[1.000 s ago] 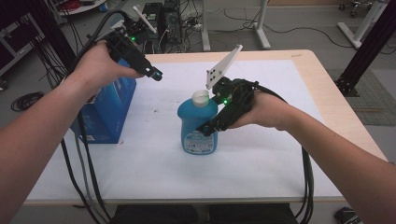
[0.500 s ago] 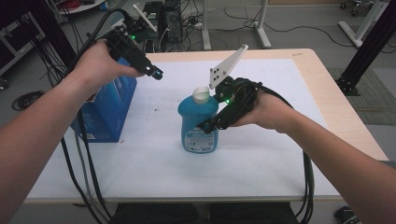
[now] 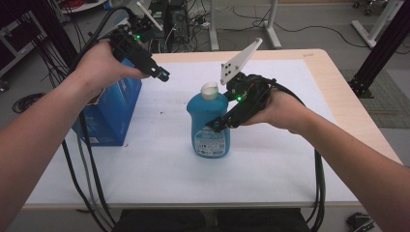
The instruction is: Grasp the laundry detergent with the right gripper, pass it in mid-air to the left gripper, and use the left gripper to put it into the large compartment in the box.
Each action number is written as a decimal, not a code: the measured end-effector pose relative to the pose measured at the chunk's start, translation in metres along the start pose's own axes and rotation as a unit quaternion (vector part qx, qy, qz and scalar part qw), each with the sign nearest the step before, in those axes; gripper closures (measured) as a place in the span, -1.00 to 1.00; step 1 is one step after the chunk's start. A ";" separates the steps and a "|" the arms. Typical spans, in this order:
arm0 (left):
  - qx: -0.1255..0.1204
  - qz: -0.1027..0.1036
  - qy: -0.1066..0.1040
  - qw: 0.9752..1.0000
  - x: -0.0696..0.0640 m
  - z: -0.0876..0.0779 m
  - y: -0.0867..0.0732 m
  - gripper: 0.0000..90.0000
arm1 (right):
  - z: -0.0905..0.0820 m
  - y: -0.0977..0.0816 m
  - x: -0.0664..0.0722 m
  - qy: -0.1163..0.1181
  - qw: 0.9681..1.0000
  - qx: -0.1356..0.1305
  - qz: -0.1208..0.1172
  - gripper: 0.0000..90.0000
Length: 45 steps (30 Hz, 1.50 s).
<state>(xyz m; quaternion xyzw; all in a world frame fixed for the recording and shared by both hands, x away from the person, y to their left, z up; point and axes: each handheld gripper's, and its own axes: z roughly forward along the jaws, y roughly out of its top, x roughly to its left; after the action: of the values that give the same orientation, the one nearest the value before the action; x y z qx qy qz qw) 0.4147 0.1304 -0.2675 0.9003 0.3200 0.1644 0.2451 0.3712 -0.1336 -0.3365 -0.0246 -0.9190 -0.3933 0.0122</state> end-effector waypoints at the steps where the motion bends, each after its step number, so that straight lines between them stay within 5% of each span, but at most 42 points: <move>1: -0.001 0.003 -0.001 1.000 -0.001 -0.001 0.000 -0.63 | -0.002 0.001 0.000 0.000 1.000 -0.001 0.000 0.03; 4: -0.003 0.014 -0.009 1.000 -0.005 -0.004 0.003 -0.63 | -0.006 0.002 -0.001 0.001 1.000 -0.001 0.000 0.03; 7: -0.017 0.054 -0.039 0.998 -0.014 -0.022 0.016 -0.63 | -0.018 0.011 -0.003 0.001 1.000 -0.004 -0.008 0.03; 12: -0.034 0.102 -0.074 0.991 -0.025 -0.046 0.034 -0.63 | -0.029 0.023 -0.006 0.000 1.000 -0.010 -0.013 0.04; 19: -0.027 0.178 -0.137 0.974 -0.045 -0.071 0.057 -0.63 | -0.040 0.039 -0.007 0.002 1.000 -0.022 -0.022 0.04; 25: -0.001 0.220 -0.179 0.959 -0.058 -0.081 0.074 -0.63 | -0.048 0.052 -0.005 0.002 0.999 -0.035 -0.038 0.04; 28: 0.016 0.239 -0.184 0.953 -0.065 -0.083 0.082 -0.63 | -0.050 0.058 -0.003 0.001 0.998 -0.038 -0.045 0.04; 34: 0.036 0.259 -0.185 0.947 -0.076 -0.078 0.090 -0.63 | -0.054 0.069 0.001 0.002 0.997 -0.041 -0.062 0.04; 37: 0.047 0.273 -0.188 0.942 -0.082 -0.075 0.091 -0.63 | -0.056 0.073 0.003 0.004 0.997 -0.044 -0.065 0.04; 45: 0.069 0.286 -0.179 0.939 -0.089 -0.067 0.093 -0.62 | -0.057 0.075 0.003 0.003 0.997 -0.046 -0.066 0.03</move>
<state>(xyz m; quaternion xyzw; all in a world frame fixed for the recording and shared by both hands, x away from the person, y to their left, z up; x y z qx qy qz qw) 0.3643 0.0320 -0.1736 0.9830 0.0106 0.0411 0.1784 0.3727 -0.1232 -0.2430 0.0370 -0.8995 -0.4351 -0.0123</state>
